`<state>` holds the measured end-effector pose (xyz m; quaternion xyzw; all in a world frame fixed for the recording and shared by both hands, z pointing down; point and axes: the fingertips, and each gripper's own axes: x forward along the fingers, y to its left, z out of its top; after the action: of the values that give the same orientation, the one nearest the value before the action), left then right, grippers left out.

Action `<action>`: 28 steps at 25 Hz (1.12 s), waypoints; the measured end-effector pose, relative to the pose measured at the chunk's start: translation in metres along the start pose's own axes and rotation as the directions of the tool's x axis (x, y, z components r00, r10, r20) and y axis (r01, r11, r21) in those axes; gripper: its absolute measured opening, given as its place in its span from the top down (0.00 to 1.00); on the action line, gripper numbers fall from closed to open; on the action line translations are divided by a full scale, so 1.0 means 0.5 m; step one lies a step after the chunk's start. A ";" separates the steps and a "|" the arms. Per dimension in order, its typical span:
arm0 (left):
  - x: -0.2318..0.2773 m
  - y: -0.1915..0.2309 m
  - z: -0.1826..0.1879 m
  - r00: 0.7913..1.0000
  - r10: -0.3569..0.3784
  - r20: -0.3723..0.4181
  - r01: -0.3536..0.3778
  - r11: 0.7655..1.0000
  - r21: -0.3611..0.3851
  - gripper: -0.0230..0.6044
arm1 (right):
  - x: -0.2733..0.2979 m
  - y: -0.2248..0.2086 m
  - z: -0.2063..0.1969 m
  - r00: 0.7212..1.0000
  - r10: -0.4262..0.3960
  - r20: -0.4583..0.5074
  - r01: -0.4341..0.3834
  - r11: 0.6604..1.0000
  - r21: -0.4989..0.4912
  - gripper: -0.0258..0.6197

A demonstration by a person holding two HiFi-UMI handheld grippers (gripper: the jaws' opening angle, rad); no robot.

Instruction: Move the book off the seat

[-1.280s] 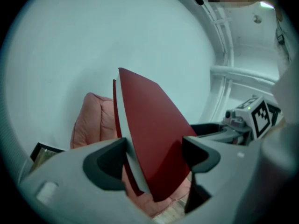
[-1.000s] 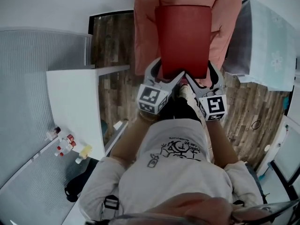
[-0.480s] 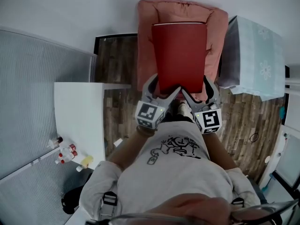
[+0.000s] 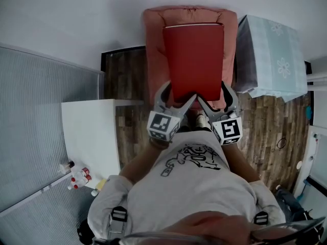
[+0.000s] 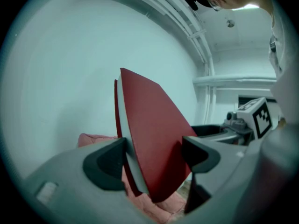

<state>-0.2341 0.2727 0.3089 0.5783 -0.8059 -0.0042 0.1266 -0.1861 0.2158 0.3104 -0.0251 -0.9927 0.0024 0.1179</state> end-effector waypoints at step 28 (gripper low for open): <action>0.235 -0.577 -0.046 0.740 -0.658 -0.135 0.670 0.739 0.070 0.37 | -0.530 -0.282 -0.127 0.736 -0.675 -0.051 0.673 0.721 0.168 0.36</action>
<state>0.0044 0.0706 0.3104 0.8333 -0.5380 0.0260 0.1244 0.0789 0.0618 0.3115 0.3478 -0.9304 0.0466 0.1055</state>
